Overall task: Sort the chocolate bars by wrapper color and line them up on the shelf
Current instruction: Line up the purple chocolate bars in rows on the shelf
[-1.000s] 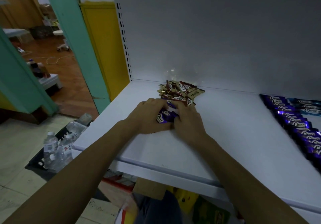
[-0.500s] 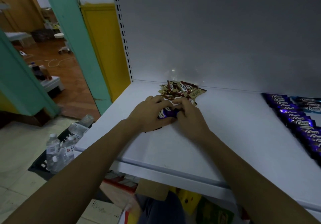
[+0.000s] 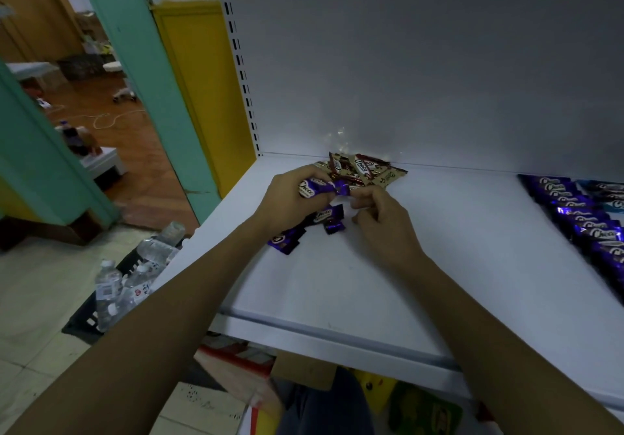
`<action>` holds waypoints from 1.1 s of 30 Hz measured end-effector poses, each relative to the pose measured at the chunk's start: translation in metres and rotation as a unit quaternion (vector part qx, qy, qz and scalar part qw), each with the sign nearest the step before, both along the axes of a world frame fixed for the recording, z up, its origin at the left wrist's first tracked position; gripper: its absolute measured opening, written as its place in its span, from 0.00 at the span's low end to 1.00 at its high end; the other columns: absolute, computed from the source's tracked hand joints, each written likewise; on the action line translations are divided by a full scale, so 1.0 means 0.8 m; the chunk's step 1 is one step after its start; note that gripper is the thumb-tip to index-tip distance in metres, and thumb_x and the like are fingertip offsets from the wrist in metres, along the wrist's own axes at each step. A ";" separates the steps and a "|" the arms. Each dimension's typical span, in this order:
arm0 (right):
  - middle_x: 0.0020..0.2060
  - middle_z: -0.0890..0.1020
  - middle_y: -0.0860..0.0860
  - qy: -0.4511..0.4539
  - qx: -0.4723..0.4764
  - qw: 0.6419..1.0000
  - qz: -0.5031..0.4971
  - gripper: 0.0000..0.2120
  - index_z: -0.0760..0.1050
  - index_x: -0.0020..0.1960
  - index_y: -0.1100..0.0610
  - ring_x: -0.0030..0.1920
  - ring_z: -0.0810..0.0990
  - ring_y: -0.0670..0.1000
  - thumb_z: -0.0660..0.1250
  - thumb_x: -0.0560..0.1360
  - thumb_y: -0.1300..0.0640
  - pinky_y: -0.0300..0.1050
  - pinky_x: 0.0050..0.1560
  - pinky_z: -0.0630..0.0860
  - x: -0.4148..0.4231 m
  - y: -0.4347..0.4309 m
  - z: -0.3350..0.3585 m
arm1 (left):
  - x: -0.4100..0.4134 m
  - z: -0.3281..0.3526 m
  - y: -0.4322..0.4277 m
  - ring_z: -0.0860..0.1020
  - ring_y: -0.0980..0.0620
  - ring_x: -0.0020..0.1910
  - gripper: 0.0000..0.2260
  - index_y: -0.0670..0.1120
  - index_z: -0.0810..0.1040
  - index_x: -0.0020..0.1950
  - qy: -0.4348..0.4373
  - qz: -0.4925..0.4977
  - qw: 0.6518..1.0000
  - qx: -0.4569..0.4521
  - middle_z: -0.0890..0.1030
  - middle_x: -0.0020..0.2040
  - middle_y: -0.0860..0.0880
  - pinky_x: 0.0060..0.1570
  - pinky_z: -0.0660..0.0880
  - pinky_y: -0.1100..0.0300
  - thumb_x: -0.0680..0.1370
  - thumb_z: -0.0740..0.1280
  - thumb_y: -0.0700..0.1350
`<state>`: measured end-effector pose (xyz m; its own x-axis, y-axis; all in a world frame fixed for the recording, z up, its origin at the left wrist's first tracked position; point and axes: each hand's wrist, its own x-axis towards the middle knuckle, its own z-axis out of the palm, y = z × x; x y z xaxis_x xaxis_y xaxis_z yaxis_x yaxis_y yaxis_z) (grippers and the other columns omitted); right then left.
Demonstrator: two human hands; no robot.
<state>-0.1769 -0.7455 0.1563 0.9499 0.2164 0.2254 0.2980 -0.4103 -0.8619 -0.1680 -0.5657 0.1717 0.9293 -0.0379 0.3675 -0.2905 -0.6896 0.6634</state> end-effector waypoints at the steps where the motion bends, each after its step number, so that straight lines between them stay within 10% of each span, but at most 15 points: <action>1: 0.54 0.79 0.51 0.000 -0.001 1.000 -0.002 0.17 0.72 0.63 0.56 0.54 0.78 0.49 0.58 0.77 0.66 0.39 0.51 0.72 0.000 0.000 0.000 | -0.001 0.004 0.000 0.77 0.66 0.44 0.08 0.52 0.79 0.50 -0.007 0.004 1.000 -0.020 0.79 0.46 0.61 0.42 0.70 0.75 0.73 0.73 0.44; 9: 0.52 0.77 0.44 -0.021 -0.092 0.995 0.028 0.15 0.74 0.64 0.51 0.48 0.74 0.44 0.62 0.79 0.52 0.39 0.49 0.71 -0.001 0.008 -0.001 | -0.010 0.023 0.005 0.78 0.63 0.42 0.05 0.49 0.80 0.50 -0.017 0.016 0.990 -0.141 0.81 0.45 0.58 0.40 0.71 0.73 0.75 0.71 0.43; 17: 0.37 0.82 0.50 0.040 0.193 0.980 0.029 0.05 0.79 0.46 0.55 0.31 0.79 0.40 0.65 0.78 0.58 0.28 0.31 0.71 -0.022 -0.025 0.061 | -0.041 0.029 -0.054 0.78 0.64 0.43 0.14 0.53 0.77 0.51 -0.064 -0.038 0.996 -0.047 0.81 0.47 0.54 0.43 0.75 0.71 0.70 0.75 0.39; 25: 0.33 0.81 0.52 0.050 0.132 0.983 -0.117 0.04 0.78 0.46 0.59 0.26 0.79 0.43 0.66 0.76 0.66 0.32 0.27 0.69 -0.050 -0.176 0.066 | -0.022 0.013 -0.173 0.77 0.65 0.39 0.09 0.46 0.79 0.47 -0.029 -0.126 0.978 -0.165 0.78 0.43 0.56 0.41 0.71 0.71 0.73 0.69 0.32; 33: 0.37 0.82 0.48 -0.020 -0.138 0.973 -0.184 0.05 0.82 0.49 0.55 0.39 0.80 0.48 0.70 0.74 0.58 0.39 0.42 0.74 -0.099 -0.243 0.021 | -0.023 -0.010 -0.272 0.76 0.67 0.38 0.10 0.49 0.78 0.45 -0.001 -0.171 0.971 -0.165 0.79 0.41 0.60 0.40 0.69 0.75 0.71 0.69 0.34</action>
